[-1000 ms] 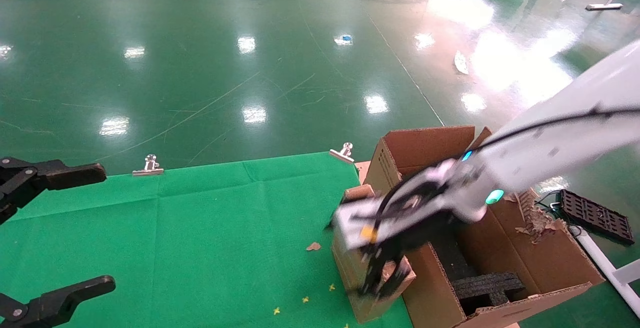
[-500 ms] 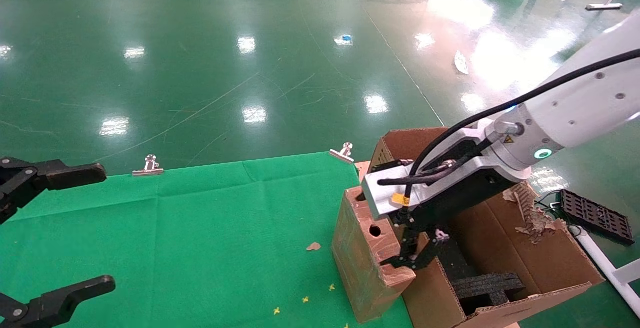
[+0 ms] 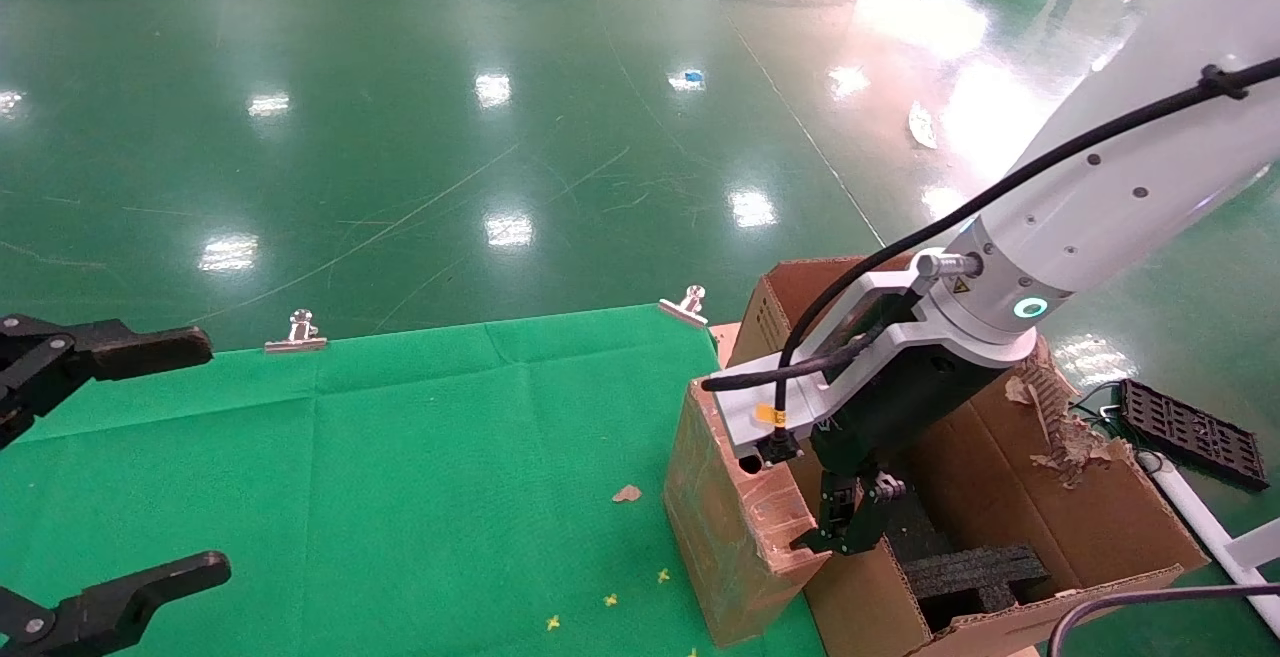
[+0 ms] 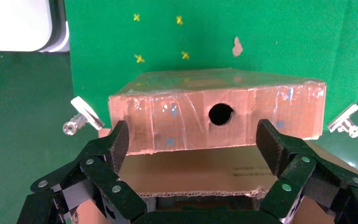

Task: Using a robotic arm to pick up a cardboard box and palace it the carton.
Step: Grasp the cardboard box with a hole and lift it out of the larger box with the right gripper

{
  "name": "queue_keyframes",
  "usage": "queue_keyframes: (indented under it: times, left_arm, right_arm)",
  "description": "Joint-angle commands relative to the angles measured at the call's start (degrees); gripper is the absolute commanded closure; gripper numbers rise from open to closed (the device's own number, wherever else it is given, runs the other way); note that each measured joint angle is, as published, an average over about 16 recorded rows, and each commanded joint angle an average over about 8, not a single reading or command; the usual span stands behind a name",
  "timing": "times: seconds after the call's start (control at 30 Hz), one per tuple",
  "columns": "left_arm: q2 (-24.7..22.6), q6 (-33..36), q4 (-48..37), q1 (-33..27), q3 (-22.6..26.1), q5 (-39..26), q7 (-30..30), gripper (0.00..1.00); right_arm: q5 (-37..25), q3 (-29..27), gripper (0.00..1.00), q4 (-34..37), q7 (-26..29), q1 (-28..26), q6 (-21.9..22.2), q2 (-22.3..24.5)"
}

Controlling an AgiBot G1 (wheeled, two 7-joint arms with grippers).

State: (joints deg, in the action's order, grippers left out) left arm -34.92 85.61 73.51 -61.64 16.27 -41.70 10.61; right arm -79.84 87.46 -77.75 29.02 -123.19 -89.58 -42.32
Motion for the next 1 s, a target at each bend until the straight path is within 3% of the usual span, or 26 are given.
queue_keyframes:
  times: [0.03,0.23,0.43,0.53,0.63,0.93,1.0]
  left_arm:
    - [0.0,0.0,0.0,0.0,0.0,0.0,0.0,0.0]
    - [0.0,0.0,0.0,0.0,0.0,0.0,0.0,0.0]
    - [0.0,0.0,0.0,0.0,0.1,0.0,0.0,0.0]
    - [0.0,0.0,0.0,0.0,0.1,0.0,0.0,0.0]
    - [0.0,0.0,0.0,0.0,0.1,0.1,0.0,0.0]
    - [0.0,-0.1,0.0,0.0,0.1,0.1,-0.1,0.0]
    - [0.1,-0.1,0.0,0.0,0.1,0.1,-0.1,0.0]
  right_arm:
    - [0.3,1.7,0.0,0.0,0.6,-1.0,0.1,-0.7]
    - [0.8,4.3,0.0,0.6,9.9,-3.6,1.2,-1.2]
    - [-1.1,6.4,0.0,2.1,33.5,-5.0,2.7,-1.5]
    - [0.3,6.6,0.0,3.2,42.2,-4.3,3.2,-1.3]
    - [2.7,6.5,0.0,4.5,44.9,-2.9,3.7,-1.0]
    - [4.7,7.2,0.01,8.2,45.4,0.6,4.7,-2.2]
    - [4.4,7.4,0.15,8.5,45.3,1.0,5.0,-2.6]
